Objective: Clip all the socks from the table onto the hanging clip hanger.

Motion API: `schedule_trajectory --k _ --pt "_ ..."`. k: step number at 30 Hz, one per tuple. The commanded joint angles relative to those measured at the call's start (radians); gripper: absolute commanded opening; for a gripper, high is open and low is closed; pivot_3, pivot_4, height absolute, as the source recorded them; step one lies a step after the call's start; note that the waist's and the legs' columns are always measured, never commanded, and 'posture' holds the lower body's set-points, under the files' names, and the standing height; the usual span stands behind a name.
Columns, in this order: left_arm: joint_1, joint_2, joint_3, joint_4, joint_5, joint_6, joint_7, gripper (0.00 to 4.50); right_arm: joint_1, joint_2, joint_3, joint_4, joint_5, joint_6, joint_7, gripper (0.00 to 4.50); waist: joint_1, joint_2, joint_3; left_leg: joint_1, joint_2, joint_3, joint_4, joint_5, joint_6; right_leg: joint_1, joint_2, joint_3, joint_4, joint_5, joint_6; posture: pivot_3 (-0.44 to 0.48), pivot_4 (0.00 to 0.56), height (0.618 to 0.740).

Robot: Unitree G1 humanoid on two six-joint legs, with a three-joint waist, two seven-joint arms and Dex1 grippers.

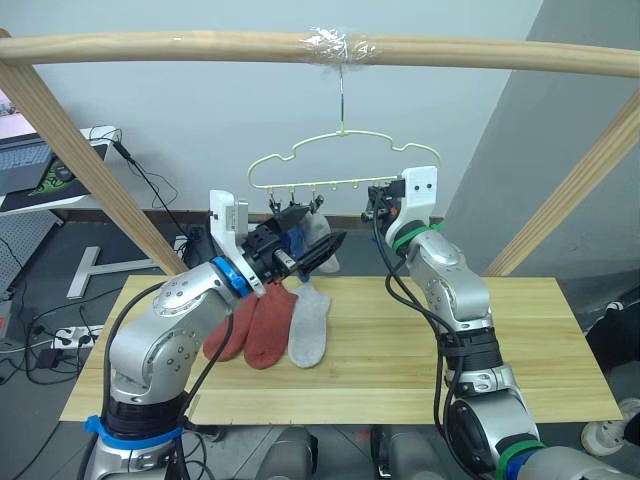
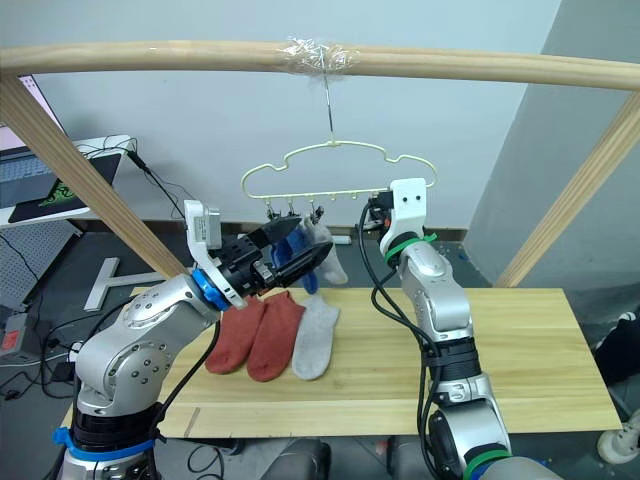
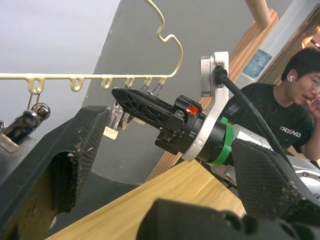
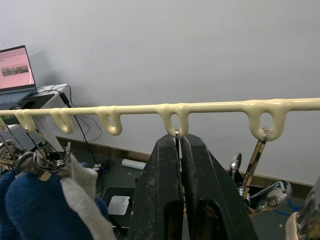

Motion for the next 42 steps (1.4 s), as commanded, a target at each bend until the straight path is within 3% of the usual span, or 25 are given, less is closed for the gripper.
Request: schedule_trajectory --k 1,6,13,21,26,29,33,34,37,42 --pt "0.035 0.022 -0.04 -0.005 0.094 -0.049 0.001 4.5 -0.022 -0.008 -0.013 -0.023 0.025 -0.002 0.008 0.01 0.0 0.0 0.0 0.0 0.0 0.0 0.0 0.0 0.0 0.0 0.0 0.0 0.0 0.0 0.0 0.066 0.183 0.74" --pt "0.099 0.042 -0.118 0.118 0.27 -0.129 0.011 4.5 -0.028 -0.018 -0.009 -0.019 0.026 0.008 0.004 0.01 0.0 0.0 0.0 0.0 0.0 0.0 0.0 0.0 0.0 0.0 0.0 0.0 0.0 0.0 0.0 0.063 0.186 0.74" --pt "0.112 -0.056 -0.222 0.505 0.521 -0.34 0.092 4.5 -0.018 -0.006 0.003 -0.032 0.025 0.021 -0.006 0.01 0.001 0.001 0.001 0.0 0.0 0.0 0.0 -0.002 0.003 0.0 0.0 0.0 0.0 0.0 0.0 0.05 0.194 0.74" --pt "0.07 -0.134 -0.25 0.693 0.603 -0.428 0.068 4.5 -0.002 -0.009 0.009 -0.058 0.024 0.049 -0.007 0.01 -0.001 0.002 0.002 0.0 0.0 -0.001 0.0 -0.002 0.004 -0.001 -0.001 0.0 0.0 0.0 0.0 0.03 0.21 0.74" --pt "0.017 -0.16 -0.277 0.897 0.684 -0.499 0.075 4.5 0.005 -0.006 0.013 -0.074 0.026 0.067 -0.011 0.01 -0.005 0.003 0.002 0.0 0.0 -0.001 0.0 -0.002 0.004 -0.001 -0.001 -0.001 0.001 0.0 0.0 0.024 0.218 0.74" --pt "0.01 -0.176 -0.284 0.92 0.687 -0.509 0.035 3.95 0.003 -0.006 0.015 -0.079 0.027 0.074 -0.013 0.0 -0.009 0.004 0.003 0.0 0.0 -0.001 0.0 -0.003 0.005 -0.001 -0.001 -0.001 0.001 0.0 0.0 0.018 0.225 0.74" --pt "0.013 -0.183 -0.292 0.919 0.698 -0.511 0.003 2.79 0.004 -0.009 0.013 -0.082 0.029 0.081 -0.013 0.0 -0.016 0.004 0.003 0.0 0.0 -0.001 0.0 -0.003 0.005 -0.001 -0.001 -0.001 0.001 0.0 0.0 0.015 0.229 0.74" --pt "0.015 -0.184 -0.292 0.917 0.702 -0.513 -0.002 2.24 0.004 -0.01 0.013 -0.083 0.029 0.083 -0.013 0.0 -0.017 0.004 0.003 0.0 0.0 -0.001 0.0 -0.003 0.005 -0.001 -0.001 -0.001 0.001 0.0 0.0 0.015 0.229 0.74" --pt "0.033 -0.176 -0.307 0.898 0.718 -0.51 -0.021 1.81 0.006 -0.011 0.017 -0.085 0.031 0.088 -0.012 0.0 -0.025 0.004 0.004 0.0 0.0 -0.001 0.0 -0.003 0.005 -0.001 -0.001 -0.001 0.001 0.0 0.0 0.017 0.229 0.74" --pt "0.056 -0.173 -0.301 0.879 0.717 -0.494 -0.041 0.32 0.004 -0.013 0.019 -0.085 0.034 0.093 -0.01 0.0 -0.026 0.005 0.004 0.0 0.0 -0.001 0.0 -0.003 0.005 -0.001 -0.001 -0.001 0.001 0.0 0.0 0.017 0.229 0.74"
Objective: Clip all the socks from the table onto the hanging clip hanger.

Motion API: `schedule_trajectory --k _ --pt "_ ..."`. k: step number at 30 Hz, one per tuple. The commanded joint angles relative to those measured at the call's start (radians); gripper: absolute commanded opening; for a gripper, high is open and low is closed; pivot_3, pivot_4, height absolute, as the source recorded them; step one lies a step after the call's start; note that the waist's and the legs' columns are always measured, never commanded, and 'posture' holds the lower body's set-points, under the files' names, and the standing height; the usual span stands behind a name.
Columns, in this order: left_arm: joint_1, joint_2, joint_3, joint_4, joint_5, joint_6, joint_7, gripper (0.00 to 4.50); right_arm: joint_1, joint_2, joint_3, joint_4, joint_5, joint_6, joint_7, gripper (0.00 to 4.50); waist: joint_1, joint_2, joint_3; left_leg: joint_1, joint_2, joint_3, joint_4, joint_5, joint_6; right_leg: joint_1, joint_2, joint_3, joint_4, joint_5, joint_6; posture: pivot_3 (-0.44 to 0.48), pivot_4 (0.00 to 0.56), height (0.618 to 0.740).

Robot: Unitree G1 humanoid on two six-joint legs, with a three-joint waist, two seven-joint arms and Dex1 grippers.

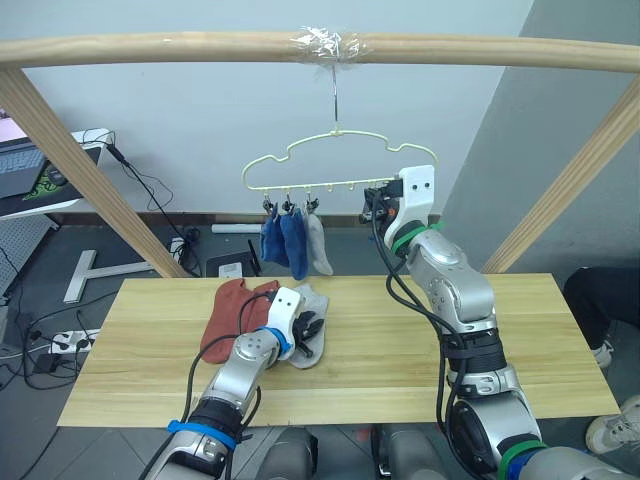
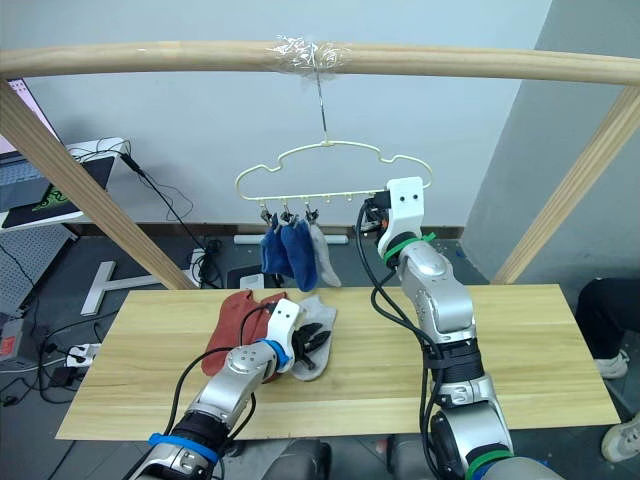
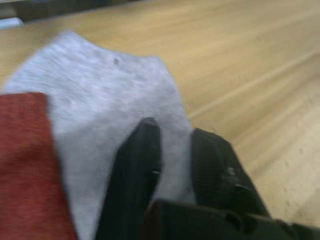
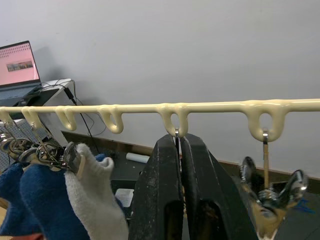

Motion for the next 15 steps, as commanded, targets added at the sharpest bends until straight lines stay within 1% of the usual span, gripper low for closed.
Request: schedule_trajectory --k 1,5,8,11,15 --pt "0.018 0.001 0.001 -0.044 0.0 0.0 -0.02 0.02 0.0 -0.002 -0.001 -0.024 0.006 0.006 -0.004 0.0 0.0 0.0 0.0 0.0 0.0 0.0 0.0 0.0 0.0 0.0 0.0 0.0 0.0 0.0 0.0 0.017 0.229 0.74" --pt "0.032 -0.005 0.001 -0.073 -0.013 -0.002 -0.042 0.02 0.003 -0.004 -0.001 -0.029 0.007 0.009 -0.003 0.0 0.0 0.001 0.0 0.0 0.0 0.0 0.0 0.0 0.0 0.0 0.0 0.0 0.0 0.0 0.0 0.021 0.224 0.74" --pt "0.068 0.016 -0.053 -0.172 -0.007 -0.038 -0.127 0.02 0.004 -0.004 0.001 -0.03 0.008 0.01 0.0 0.0 0.001 0.001 0.001 0.0 0.0 0.0 0.0 0.0 0.0 0.0 0.0 0.0 0.0 0.0 0.0 0.025 0.219 0.74" --pt "0.084 0.018 -0.051 -0.217 -0.02 -0.04 -0.152 0.02 0.006 -0.002 0.002 -0.032 0.008 0.009 -0.001 0.0 0.001 0.002 0.001 0.0 0.0 0.0 0.0 0.0 0.0 0.0 0.0 0.0 0.0 0.0 0.0 0.025 0.217 0.74" --pt "0.111 0.044 -0.072 -0.287 -0.048 -0.031 -0.244 0.02 0.009 -0.001 0.004 -0.033 0.007 0.007 -0.001 0.0 0.0 0.003 0.002 0.0 0.0 0.0 0.0 0.0 0.0 0.0 0.0 0.0 0.0 0.0 0.0 0.026 0.214 0.74"
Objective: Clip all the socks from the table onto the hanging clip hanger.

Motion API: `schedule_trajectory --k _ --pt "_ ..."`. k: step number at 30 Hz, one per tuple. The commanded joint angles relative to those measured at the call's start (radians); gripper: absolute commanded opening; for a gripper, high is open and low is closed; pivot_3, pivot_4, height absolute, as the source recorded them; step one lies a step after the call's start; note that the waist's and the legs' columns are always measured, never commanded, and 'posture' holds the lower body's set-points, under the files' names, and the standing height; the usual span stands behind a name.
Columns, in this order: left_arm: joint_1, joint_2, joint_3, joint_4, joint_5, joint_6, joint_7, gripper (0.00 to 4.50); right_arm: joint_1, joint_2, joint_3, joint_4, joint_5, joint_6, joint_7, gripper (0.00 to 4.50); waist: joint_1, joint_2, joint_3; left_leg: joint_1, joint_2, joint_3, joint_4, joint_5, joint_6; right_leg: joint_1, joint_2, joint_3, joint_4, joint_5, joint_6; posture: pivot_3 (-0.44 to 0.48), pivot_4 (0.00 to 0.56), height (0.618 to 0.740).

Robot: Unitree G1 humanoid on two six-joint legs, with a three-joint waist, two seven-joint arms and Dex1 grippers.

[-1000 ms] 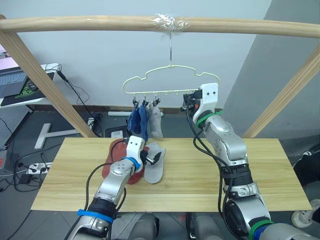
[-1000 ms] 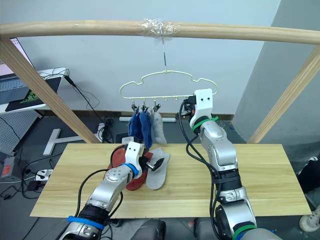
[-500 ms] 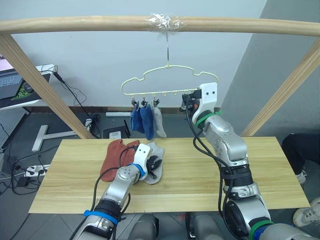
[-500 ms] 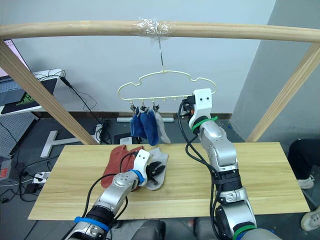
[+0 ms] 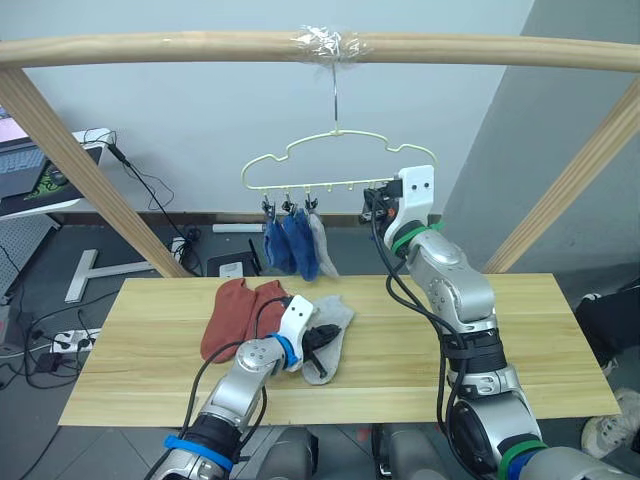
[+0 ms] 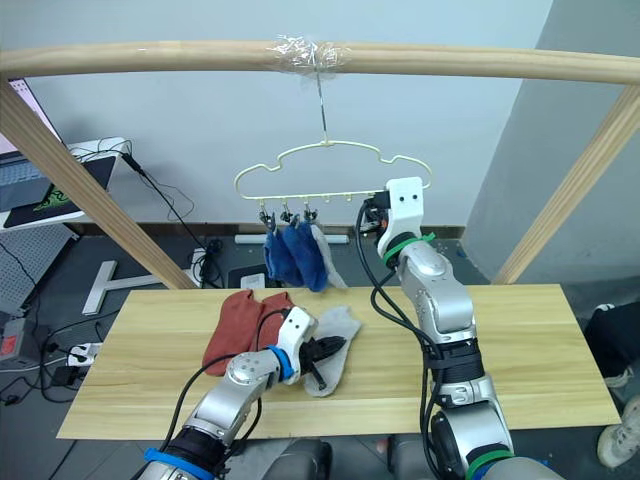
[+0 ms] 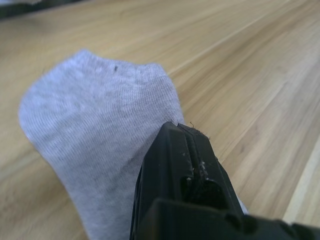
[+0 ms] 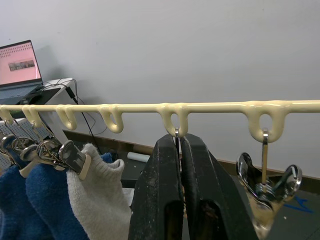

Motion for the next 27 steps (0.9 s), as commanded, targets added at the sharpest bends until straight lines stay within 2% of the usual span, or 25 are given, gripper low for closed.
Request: schedule_trajectory --k 1,4,7,13,20,27 --pt "0.02 0.021 -0.024 -0.071 -0.014 -0.007 -0.057 0.02 0.008 0.001 0.002 -0.029 0.007 0.004 -0.002 0.0 0.0 0.001 0.0 0.0 0.0 0.0 0.0 0.0 0.0 0.0 0.0 0.0 0.0 0.0 0.0 0.026 0.214 0.74" --pt "0.015 0.033 -0.027 -0.066 0.02 -0.013 -0.033 0.02 0.006 0.0 0.001 -0.025 0.007 0.003 -0.002 0.0 0.0 0.001 0.001 0.0 0.0 0.0 0.0 0.0 0.0 0.0 0.0 0.0 0.0 0.0 0.0 0.026 0.214 0.74" --pt "0.018 0.05 -0.023 -0.049 0.032 -0.01 -0.026 0.64 0.007 0.0 0.002 -0.027 0.007 0.003 -0.002 0.0 0.0 0.001 0.001 0.0 0.0 0.0 0.0 0.0 0.0 0.0 0.0 0.0 0.0 0.0 0.0 0.028 0.211 0.74" --pt "0.003 0.056 -0.029 -0.026 0.066 -0.019 0.004 2.33 0.004 -0.003 -0.001 -0.023 0.006 0.001 -0.002 0.0 0.0 0.001 0.001 0.0 0.0 0.0 0.0 0.0 0.0 0.0 0.0 0.0 0.0 0.0 0.0 0.027 0.21 0.74" --pt "-0.029 0.0 -0.035 0.023 0.086 0.002 0.057 4.46 0.008 -0.004 -0.003 -0.03 0.006 0.006 -0.007 0.0 0.0 0.001 0.001 0.0 0.0 0.0 0.0 0.0 0.0 0.0 0.0 0.0 0.0 0.0 0.0 0.018 0.213 0.74" --pt "-0.074 -0.063 -0.043 0.071 0.112 0.111 0.109 4.49 0.004 -0.005 -0.007 -0.025 0.005 0.006 -0.011 0.0 0.0 0.001 0.001 0.0 -0.001 0.0 0.0 0.0 0.0 0.0 0.0 0.0 0.0 0.0 0.0 0.01 0.219 0.74"
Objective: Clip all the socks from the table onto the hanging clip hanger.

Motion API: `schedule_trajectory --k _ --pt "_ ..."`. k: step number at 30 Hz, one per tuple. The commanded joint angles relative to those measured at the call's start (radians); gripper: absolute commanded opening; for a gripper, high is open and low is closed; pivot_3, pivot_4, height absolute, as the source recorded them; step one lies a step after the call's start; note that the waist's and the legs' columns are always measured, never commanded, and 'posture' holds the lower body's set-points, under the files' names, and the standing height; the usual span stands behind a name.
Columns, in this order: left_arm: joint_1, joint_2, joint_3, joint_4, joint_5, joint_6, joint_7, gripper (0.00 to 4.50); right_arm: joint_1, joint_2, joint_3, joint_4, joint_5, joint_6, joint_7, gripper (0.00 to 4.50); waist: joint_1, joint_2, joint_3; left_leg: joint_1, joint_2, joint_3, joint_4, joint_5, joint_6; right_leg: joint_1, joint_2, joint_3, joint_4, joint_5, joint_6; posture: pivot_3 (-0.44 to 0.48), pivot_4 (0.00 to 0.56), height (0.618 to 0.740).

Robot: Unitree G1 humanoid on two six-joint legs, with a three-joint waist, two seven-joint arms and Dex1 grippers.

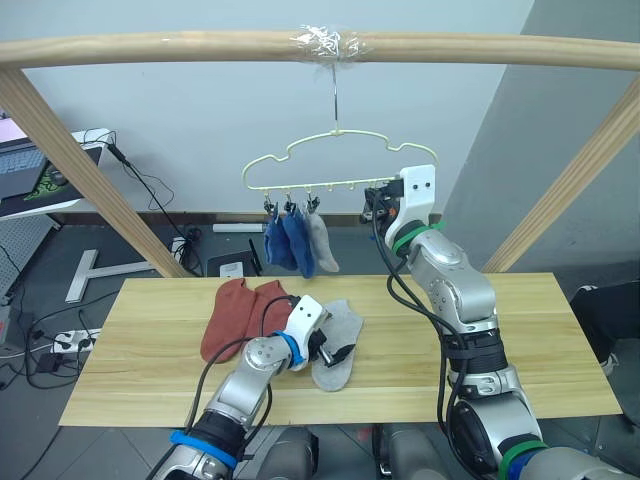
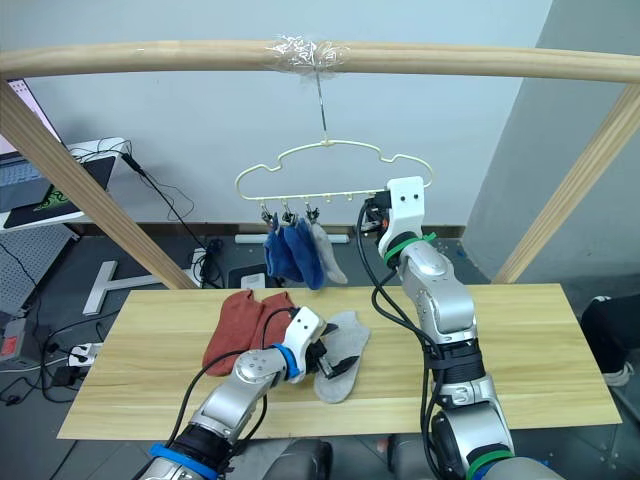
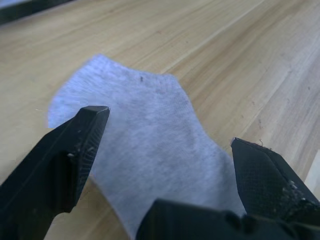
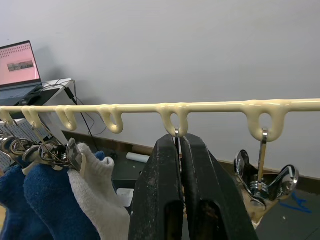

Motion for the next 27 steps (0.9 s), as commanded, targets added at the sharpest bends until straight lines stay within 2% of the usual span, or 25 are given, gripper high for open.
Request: schedule_trajectory --k 1,5,10,13,26,27 --pt "-0.03 -0.013 -0.013 0.015 0.03 0.057 0.029 4.49 0.001 -0.002 -0.006 -0.017 0.005 0.005 -0.01 0.0 -0.001 0.0 0.0 0.0 0.0 0.0 0.0 0.0 0.0 0.0 0.0 0.0 0.0 0.0 0.0 0.009 0.22 0.74" --pt "-0.034 -0.011 -0.028 0.059 0.043 0.135 0.016 4.49 0.008 -0.001 -0.006 -0.022 0.004 0.006 -0.013 0.0 -0.003 0.0 0.0 0.0 0.0 0.0 0.0 0.0 0.0 0.0 0.0 0.0 0.0 0.0 0.0 0.008 0.221 0.74" --pt "-0.017 -0.009 -0.022 0.037 0.011 0.165 -0.027 4.49 0.007 -0.002 -0.01 -0.024 0.005 0.009 -0.015 0.0 -0.003 0.0 0.0 0.0 0.0 0.0 0.0 0.0 0.0 0.001 0.0 0.0 0.0 0.0 0.0 0.0 0.225 0.74" --pt "-0.013 -0.004 -0.017 0.031 0.013 0.159 -0.022 3.92 0.007 0.002 -0.018 -0.024 0.011 0.018 -0.022 0.0 -0.003 0.0 0.0 0.001 0.0 0.0 0.0 0.0 0.0 0.001 0.0 0.0 0.0 0.0 0.0 0.0 0.225 0.74" --pt "0.031 0.048 -0.005 -0.002 0.018 0.11 -0.026 0.07 0.004 -0.006 -0.024 -0.029 0.024 0.038 -0.019 0.0 -0.002 0.0 0.0 0.001 0.0 -0.001 0.0 0.0 0.0 0.001 0.0 0.0 0.0 0.0 0.0 0.005 0.226 0.74" --pt "0.032 0.049 -0.006 -0.003 0.018 0.107 -0.027 0.03 0.004 -0.006 -0.024 -0.03 0.024 0.038 -0.019 0.0 -0.002 0.0 0.0 0.001 0.0 -0.001 0.0 0.0 0.0 0.001 0.0 0.0 0.0 0.0 0.0 0.005 0.226 0.74"
